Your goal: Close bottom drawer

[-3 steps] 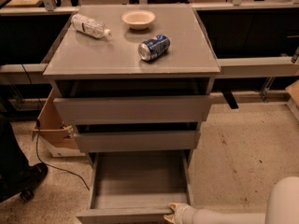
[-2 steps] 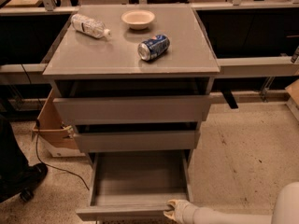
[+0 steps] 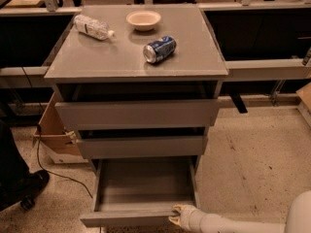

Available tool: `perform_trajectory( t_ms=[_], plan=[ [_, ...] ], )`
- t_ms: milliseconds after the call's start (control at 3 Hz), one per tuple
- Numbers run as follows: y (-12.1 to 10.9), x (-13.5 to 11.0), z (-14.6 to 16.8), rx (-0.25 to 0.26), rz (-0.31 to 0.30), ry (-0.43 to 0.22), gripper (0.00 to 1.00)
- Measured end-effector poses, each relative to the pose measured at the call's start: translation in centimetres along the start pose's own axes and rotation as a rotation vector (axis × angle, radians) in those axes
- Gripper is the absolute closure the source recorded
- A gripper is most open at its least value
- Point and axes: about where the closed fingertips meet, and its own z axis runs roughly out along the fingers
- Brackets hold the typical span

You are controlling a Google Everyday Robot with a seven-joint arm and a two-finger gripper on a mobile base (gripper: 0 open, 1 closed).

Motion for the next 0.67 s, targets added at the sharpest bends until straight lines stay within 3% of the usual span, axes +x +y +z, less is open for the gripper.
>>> perform_trajectory(
  t_ms=[333, 667],
  plan=[
    [-1.11, -1.22, -0.03, 0.024, -0.023, -0.033, 1.00],
    [-1.04, -1.19, -0.09, 0.024, -0.023, -0.033, 0.81]
  ],
)
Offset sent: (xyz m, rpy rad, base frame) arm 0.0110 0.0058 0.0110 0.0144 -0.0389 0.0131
